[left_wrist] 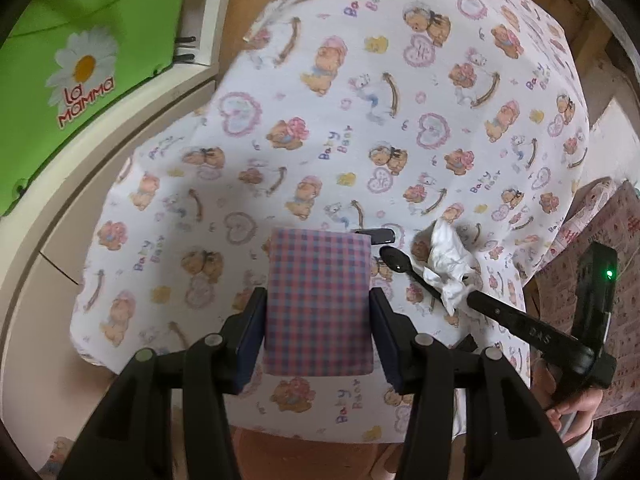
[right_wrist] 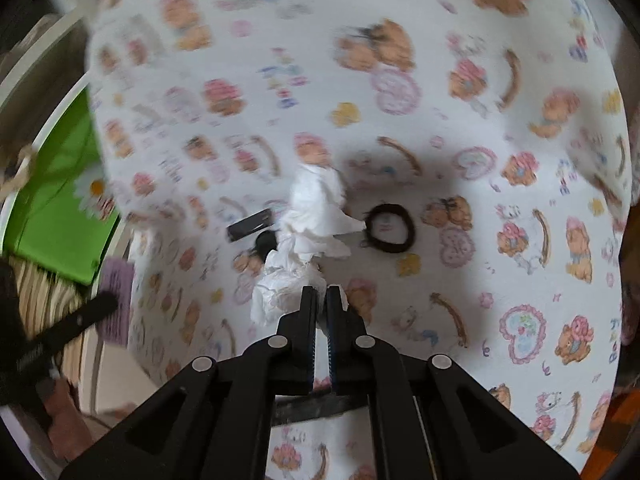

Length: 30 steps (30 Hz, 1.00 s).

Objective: Collect trash
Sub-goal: 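Carry the tissue box and tissue over the wastebasket and open both grippers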

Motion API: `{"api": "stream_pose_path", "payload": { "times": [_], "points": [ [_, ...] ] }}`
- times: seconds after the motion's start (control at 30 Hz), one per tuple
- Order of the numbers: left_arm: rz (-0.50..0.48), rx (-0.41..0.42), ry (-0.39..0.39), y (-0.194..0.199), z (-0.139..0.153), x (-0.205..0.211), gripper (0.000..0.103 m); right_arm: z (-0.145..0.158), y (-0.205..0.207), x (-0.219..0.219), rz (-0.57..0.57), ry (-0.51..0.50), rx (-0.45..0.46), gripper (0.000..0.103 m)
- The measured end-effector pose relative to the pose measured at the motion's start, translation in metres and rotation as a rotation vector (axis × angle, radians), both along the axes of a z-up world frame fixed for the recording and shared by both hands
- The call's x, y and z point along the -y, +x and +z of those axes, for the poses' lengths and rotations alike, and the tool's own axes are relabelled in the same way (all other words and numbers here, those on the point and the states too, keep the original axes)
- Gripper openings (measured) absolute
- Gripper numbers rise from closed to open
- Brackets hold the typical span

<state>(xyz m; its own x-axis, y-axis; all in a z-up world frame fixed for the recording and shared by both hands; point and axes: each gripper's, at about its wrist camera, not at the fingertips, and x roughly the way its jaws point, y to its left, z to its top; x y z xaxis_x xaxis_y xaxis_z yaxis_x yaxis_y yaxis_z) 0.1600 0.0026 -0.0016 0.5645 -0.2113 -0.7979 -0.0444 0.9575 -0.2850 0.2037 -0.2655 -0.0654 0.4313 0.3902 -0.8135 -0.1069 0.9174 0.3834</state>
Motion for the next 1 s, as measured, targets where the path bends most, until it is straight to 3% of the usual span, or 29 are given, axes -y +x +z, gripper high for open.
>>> {"api": "stream_pose_path", "payload": {
  "times": [0.23,0.4,0.67,0.77,0.9,1.0],
  "points": [
    [-0.028,0.068,0.061,-0.020,0.014,0.011,0.048,0.018,-0.024,-0.011,0.018,-0.004,0.088,0.006],
    [-0.061,0.017,-0.067,-0.034,0.009,0.008,0.048,0.041,-0.055,-0.017,0.022,-0.161,0.203,0.006],
    [-0.065,0.092,-0.004,-0.069,0.015,0.006,0.048,0.062,-0.095,-0.021,0.030,-0.122,0.266,0.006],
    [-0.088,0.137,0.033,-0.084,0.020,0.010,0.048,0.074,-0.117,-0.025,0.022,-0.151,0.314,0.006],
    [-0.105,0.168,0.012,-0.093,0.030,0.008,0.048,0.089,-0.143,-0.018,-0.004,-0.172,0.373,0.006],
    [-0.128,0.149,0.007,-0.102,0.027,0.010,0.048,0.092,-0.161,-0.018,0.004,-0.126,0.365,0.006]
  ]
}}
